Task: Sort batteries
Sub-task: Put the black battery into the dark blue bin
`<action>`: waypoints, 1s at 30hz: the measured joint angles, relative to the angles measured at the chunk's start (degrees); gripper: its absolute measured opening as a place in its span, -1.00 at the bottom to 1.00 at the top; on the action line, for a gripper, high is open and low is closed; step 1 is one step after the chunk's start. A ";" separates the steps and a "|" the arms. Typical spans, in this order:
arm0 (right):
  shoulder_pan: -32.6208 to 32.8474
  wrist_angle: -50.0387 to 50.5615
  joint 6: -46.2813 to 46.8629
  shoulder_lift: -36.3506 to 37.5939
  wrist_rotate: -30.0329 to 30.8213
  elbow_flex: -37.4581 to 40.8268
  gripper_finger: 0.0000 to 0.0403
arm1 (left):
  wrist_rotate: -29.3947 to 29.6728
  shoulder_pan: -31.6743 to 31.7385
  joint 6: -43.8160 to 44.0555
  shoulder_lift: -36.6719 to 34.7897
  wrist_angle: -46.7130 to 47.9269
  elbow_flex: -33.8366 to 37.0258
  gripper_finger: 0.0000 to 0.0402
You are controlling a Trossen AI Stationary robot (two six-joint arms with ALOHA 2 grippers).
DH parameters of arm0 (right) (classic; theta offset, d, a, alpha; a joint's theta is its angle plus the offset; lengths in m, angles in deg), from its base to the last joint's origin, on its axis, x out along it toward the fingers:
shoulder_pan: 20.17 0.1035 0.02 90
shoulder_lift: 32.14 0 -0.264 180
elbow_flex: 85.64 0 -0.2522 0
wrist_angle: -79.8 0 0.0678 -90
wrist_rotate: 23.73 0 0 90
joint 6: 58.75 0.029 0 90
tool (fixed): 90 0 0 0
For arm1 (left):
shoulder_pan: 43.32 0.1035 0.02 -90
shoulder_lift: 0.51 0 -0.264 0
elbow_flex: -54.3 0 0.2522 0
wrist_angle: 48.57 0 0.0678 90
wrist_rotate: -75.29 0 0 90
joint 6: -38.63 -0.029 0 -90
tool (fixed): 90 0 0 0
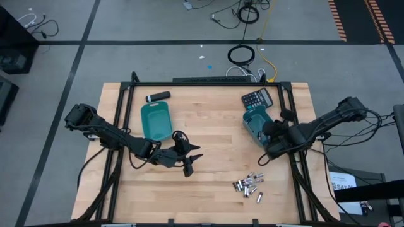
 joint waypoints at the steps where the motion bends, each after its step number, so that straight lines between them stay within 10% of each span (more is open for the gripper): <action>1: 0.02 0.00 0.00 -0.27 0.00 0.00 -1.00 | 0.00 0.00 0.00 0.00 0.02 0.00 -0.16; 30: 0.01 -0.48 0.00 -0.61 -0.50 0.00 -0.75 | 0.00 0.00 1.47 0.00 0.05 0.00 -0.16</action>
